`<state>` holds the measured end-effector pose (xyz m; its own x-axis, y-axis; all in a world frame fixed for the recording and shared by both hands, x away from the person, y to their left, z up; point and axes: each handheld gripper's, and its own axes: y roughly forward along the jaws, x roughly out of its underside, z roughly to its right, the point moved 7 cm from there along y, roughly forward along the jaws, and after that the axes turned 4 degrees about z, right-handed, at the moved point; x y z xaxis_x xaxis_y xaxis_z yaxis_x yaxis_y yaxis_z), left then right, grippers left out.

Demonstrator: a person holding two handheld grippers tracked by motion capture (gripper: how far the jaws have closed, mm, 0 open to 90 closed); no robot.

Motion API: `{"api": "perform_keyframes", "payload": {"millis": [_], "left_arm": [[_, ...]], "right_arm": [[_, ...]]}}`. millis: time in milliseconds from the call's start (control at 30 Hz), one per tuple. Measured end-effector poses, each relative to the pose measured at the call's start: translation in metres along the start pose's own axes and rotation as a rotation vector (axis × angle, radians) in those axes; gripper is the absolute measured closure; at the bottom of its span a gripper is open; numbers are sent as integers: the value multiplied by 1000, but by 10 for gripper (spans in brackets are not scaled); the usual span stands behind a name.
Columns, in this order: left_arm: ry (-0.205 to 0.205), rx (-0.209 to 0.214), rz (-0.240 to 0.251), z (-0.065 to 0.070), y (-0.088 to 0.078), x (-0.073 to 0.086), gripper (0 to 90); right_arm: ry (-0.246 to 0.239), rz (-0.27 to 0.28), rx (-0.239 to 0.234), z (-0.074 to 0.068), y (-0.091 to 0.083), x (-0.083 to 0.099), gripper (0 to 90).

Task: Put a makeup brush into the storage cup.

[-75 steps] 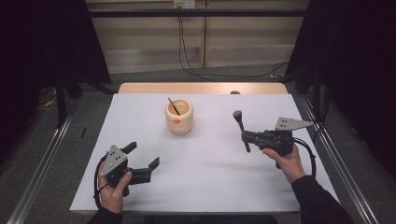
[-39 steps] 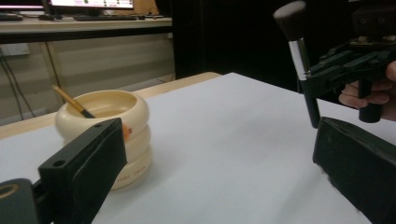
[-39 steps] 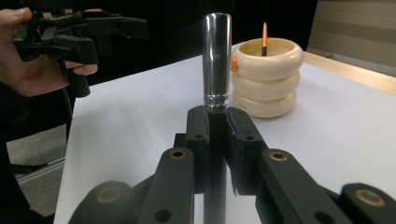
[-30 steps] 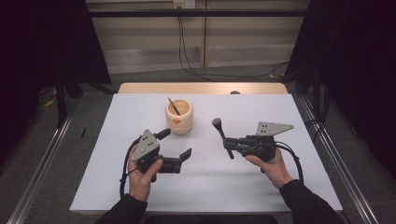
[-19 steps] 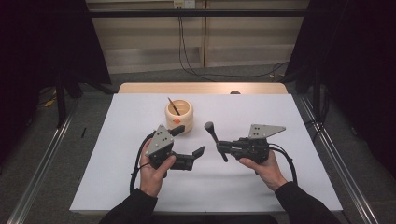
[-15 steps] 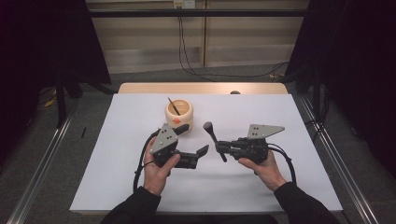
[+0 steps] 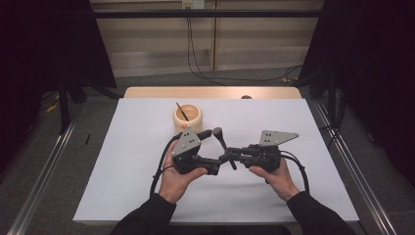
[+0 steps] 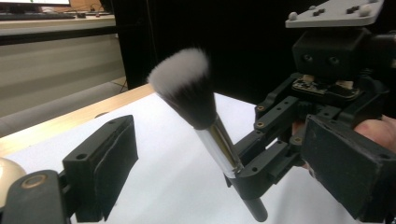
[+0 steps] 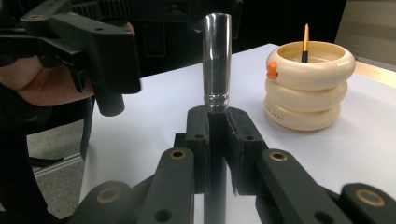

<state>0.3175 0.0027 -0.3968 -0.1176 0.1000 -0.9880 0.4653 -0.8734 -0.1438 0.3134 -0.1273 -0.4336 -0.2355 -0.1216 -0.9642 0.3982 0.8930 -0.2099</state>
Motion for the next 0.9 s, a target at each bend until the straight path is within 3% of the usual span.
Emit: {"api": "perform_keyframes", "payload": {"millis": [233,367,567,733,800,833,867,900], "left_arm": [[-18,-34,-30,-2,2,5,144],[-37,-50,-42,-6,-1,8,285],[-65,-33,-38,-6,-1,9,434],[-64,-18,-29,-3,-3,8,570],[-71,-16,-20,-3,-3,8,602],[-73,11,-18,-2,-2,9,616],[-72,-6,-34,-3,-3,11,616],[-83,4,-26,-3,-2,12,616]], "right_arm": [[-6,3,-13,-5,3,-1,802],[-7,-3,-4,-2,3,0,802],[-11,-5,-12,-4,4,1,802],[-12,-14,-17,-6,7,3,802],[-11,-12,-17,-6,7,3,802],[-11,-9,-14,-6,7,2,802],[-10,-7,-14,-6,7,2,802],[-12,-7,-13,-6,8,2,802]]}}
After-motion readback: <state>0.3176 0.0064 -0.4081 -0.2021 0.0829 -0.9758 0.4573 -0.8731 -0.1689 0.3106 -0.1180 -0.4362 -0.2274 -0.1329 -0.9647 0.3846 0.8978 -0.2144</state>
